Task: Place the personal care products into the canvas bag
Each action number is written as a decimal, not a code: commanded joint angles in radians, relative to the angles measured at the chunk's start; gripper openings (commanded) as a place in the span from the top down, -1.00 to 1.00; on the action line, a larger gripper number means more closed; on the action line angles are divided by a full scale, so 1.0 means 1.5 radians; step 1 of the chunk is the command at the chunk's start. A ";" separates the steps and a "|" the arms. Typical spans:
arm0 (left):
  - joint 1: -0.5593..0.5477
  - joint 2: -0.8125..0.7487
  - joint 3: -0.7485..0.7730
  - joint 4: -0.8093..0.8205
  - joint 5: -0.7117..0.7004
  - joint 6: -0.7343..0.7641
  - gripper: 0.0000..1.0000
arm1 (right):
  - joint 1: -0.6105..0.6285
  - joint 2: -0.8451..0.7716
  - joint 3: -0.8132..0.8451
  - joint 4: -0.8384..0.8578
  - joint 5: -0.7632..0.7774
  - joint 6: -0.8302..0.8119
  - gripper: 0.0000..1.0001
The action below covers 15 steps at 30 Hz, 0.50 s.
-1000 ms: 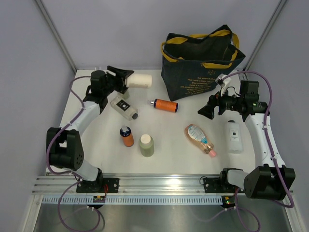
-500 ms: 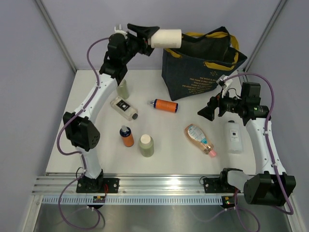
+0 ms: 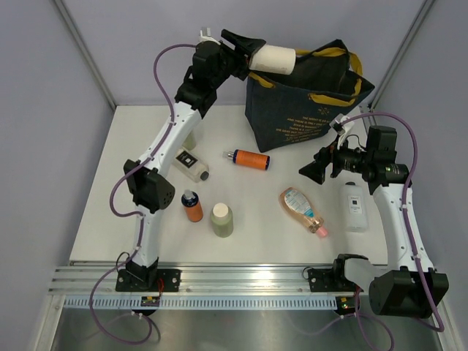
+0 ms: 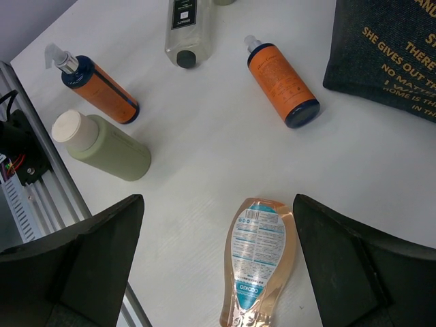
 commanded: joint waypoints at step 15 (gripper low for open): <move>-0.087 0.017 0.061 0.086 -0.196 0.570 1.00 | -0.001 -0.026 -0.016 0.020 -0.030 -0.019 -0.99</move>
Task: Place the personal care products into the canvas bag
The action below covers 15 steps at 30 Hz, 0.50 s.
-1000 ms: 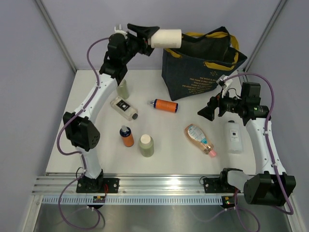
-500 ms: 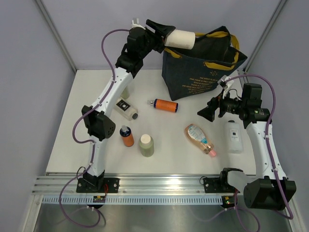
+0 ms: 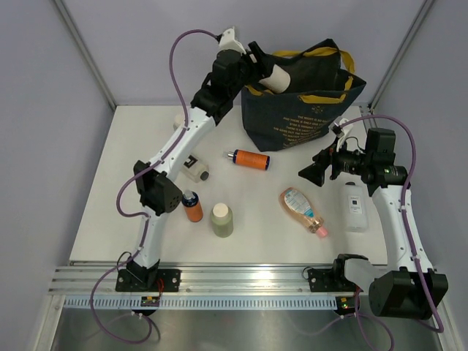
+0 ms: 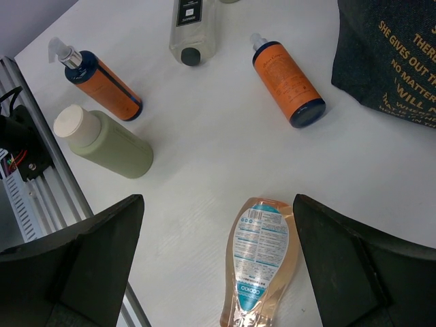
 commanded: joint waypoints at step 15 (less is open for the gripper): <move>-0.059 0.075 0.033 0.173 -0.059 0.292 0.64 | -0.001 -0.018 -0.006 0.034 -0.001 0.004 -0.99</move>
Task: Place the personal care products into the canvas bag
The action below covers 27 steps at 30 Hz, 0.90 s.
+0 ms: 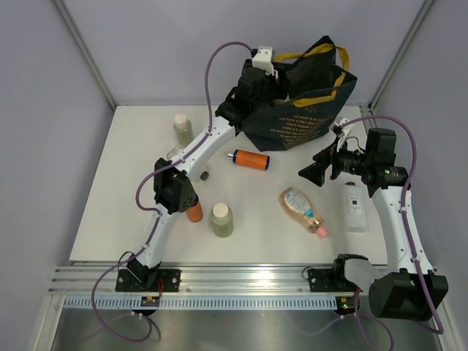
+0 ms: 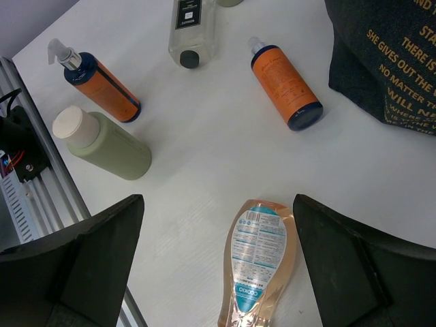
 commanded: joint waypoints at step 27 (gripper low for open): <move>0.044 -0.067 0.017 0.120 0.010 -0.023 -0.78 | 0.016 0.080 0.078 -0.165 0.093 -0.218 -0.99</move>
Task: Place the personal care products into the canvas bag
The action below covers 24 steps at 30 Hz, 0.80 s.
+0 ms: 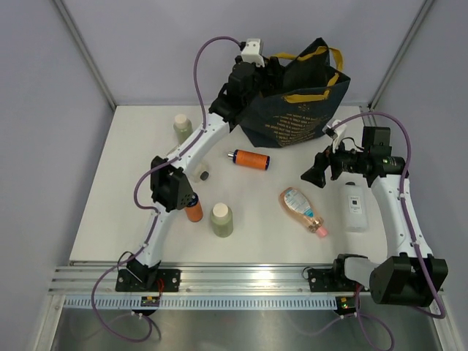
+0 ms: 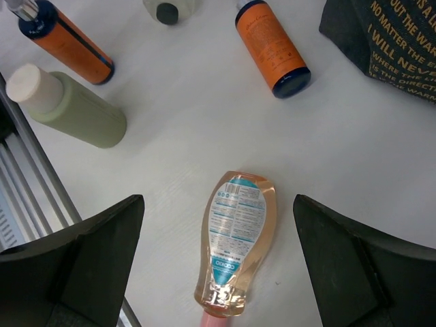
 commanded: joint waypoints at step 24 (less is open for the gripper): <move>0.073 -0.812 -0.728 -0.053 -0.028 0.085 -0.98 | 0.387 0.233 -0.101 -0.012 0.643 0.116 -0.99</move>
